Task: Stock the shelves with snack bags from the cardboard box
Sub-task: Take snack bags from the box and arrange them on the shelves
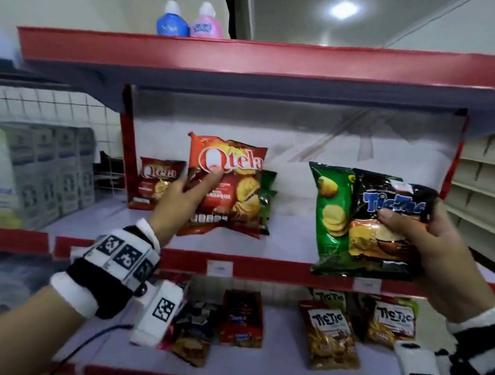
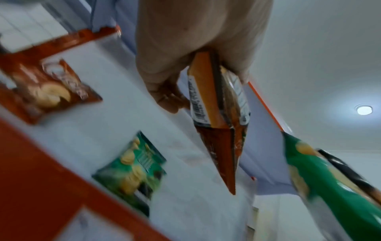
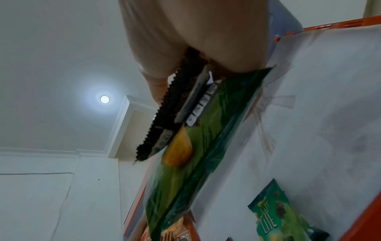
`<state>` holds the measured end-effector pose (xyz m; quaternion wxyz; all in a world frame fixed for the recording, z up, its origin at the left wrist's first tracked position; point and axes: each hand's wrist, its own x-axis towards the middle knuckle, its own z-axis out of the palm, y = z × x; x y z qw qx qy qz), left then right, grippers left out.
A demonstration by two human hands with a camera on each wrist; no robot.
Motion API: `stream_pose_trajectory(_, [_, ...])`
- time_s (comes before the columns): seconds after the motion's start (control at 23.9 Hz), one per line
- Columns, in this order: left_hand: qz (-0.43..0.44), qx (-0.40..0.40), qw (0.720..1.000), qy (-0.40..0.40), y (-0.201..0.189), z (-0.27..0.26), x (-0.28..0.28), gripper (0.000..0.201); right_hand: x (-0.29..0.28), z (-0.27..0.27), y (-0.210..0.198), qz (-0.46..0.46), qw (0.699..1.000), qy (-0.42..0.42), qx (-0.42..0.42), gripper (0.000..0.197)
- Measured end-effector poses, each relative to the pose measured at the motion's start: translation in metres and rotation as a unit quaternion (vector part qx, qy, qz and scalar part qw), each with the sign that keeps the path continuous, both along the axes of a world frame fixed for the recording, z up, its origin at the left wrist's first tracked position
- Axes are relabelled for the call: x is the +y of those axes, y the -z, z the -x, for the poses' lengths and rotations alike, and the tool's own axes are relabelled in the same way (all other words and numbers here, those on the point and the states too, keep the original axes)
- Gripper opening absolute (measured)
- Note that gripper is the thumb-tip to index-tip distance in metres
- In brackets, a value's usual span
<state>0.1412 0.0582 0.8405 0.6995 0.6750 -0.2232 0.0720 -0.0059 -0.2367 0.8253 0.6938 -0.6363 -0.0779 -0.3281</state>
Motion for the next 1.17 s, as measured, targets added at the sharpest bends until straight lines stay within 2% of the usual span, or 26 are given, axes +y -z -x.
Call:
stream_pose_trajectory(0.25, [-0.128,0.037,0.987,-0.088,-0.06,-0.125,0.099,0.053,0.061,-0.064,-0.032,0.026,0.999,-0.002,-0.019,0.047])
stream_pose_trajectory(0.46, [-0.247,0.047,0.961,-0.11,-0.049,-0.21,0.113,0.067,0.098,-0.095,-0.02,0.031,0.999,0.017,-0.001,0.053])
stream_pose_trajectory(0.59, [-0.384,0.032,0.918,-0.096,-0.023,-0.247,0.098,0.068,0.103,-0.106,-0.014,0.046,0.998,0.034,0.024,0.053])
stream_pose_trajectory(0.63, [-0.417,0.017,0.903,-0.099,-0.014,-0.257,0.091,0.068,0.1,-0.108,-0.014,0.052,0.997,0.038,0.029,0.053])
stream_pose_trajectory(0.8, [-0.443,0.039,0.886,-0.133,0.009,-0.276,0.079,0.078,0.089,-0.112,-0.021,0.064,0.996,0.049,0.047,0.052])
stream_pose_trajectory(0.92, [-0.506,0.022,0.845,-0.171,0.01,-0.282,0.077,0.092,0.088,-0.122,-0.019,0.078,0.995,0.042,0.053,0.052])
stream_pose_trajectory(1.05, [-0.561,0.016,0.803,-0.201,0.006,-0.274,0.073,0.116,0.096,-0.138,-0.013,0.075,0.995,0.044,0.046,0.052])
stream_pose_trajectory(1.09, [-0.544,0.007,0.81,-0.219,0.002,-0.266,0.071,0.119,0.099,-0.146,-0.011,0.072,0.996,0.043,0.043,0.053])
stream_pose_trajectory(1.17, [-0.459,-0.055,0.858,-0.222,-0.008,-0.249,0.057,0.101,0.103,-0.16,-0.009,0.072,0.995,0.046,0.045,0.054])
